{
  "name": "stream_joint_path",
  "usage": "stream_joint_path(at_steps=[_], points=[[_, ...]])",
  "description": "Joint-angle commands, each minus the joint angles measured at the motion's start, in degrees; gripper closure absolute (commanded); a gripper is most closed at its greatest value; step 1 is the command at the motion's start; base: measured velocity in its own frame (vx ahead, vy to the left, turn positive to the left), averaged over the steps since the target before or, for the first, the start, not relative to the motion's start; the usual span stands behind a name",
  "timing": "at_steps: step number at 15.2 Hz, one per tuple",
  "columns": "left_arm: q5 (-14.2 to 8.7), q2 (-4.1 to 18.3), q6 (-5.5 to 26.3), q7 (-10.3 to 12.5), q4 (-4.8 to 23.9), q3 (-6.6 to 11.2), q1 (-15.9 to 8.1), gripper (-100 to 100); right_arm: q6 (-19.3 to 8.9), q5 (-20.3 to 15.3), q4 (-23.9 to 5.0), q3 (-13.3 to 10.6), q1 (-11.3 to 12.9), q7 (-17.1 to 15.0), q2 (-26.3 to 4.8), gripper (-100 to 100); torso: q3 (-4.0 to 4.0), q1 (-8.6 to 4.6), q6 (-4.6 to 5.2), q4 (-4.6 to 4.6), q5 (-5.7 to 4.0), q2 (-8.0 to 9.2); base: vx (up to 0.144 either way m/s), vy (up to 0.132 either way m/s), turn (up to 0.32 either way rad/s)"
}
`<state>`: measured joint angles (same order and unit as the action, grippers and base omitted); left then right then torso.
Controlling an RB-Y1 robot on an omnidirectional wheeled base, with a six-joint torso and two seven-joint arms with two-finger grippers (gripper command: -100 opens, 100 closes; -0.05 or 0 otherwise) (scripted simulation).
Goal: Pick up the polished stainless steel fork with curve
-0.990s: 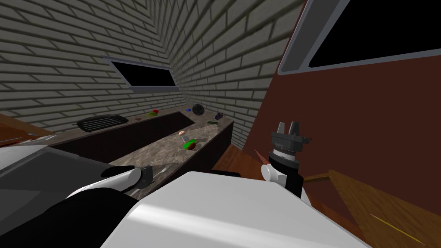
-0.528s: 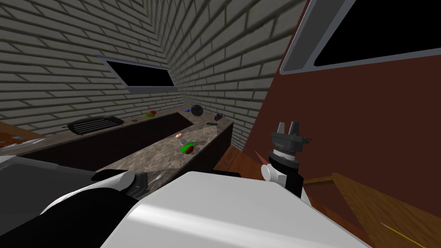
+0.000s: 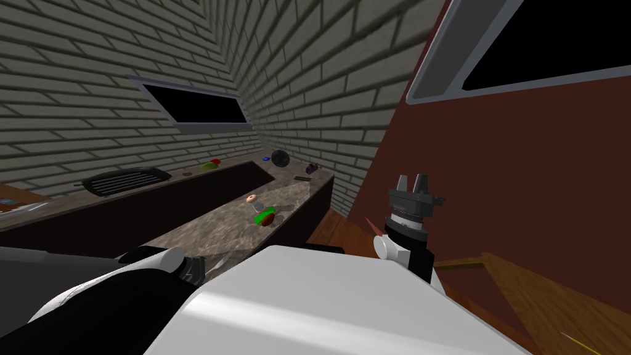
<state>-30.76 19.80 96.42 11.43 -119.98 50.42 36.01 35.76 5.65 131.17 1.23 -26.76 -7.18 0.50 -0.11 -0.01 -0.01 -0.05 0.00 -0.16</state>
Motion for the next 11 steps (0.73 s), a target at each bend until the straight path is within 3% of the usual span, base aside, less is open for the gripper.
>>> stream_joint_path(at_steps=[1,2,6,7,8,11], points=[[0.0,0.0,0.0,0.0,0.0,0.0,0.0,-100,0.0,0.0,0.0,0.0,0.0,0.0,0.0,0,0.0,0.0,0.0,0.0,0.0,0.0,0.002,-0.006,0.01],[0.76,-0.09,-1.49,-0.22,1.99,-0.81,-0.53,-100,0.0,0.0,0.0,0.0,0.0,0.0,0.0,0,0.05,-0.02,0.0,0.02,-0.01,0.08,0.0,0.0,0.0],[1.97,-0.26,-4.27,-0.72,5.02,-2.14,-1.32,-100,0.0,0.0,0.0,0.0,0.01,0.0,0.0,0,0.13,0.02,0.01,0.06,0.01,0.22,-0.015,0.005,-0.004],[1.49,-0.13,-3.1,-0.55,3.98,-1.62,-1.07,-100,0.0,0.0,0.0,0.0,0.01,0.0,0.0,0,0.14,0.02,0.01,0.06,0.01,0.23,-0.011,0.003,-0.003],[1.59,-0.12,-3.39,-0.57,4.2,-1.73,-1.15,100,0.0,0.0,0.0,0.0,0.01,0.0,0.0,0,0.14,0.01,0.0,0.06,0.0,0.23,0.0,0.0,0.0],[1.56,-0.18,-3.29,-0.57,4.18,-1.75,-1.08,100,0.0,0.0,0.0,-0.01,0.01,0.0,0.01,0,0.11,0.12,0.07,0.07,0.05,0.16,-0.002,-0.003,0.007]])
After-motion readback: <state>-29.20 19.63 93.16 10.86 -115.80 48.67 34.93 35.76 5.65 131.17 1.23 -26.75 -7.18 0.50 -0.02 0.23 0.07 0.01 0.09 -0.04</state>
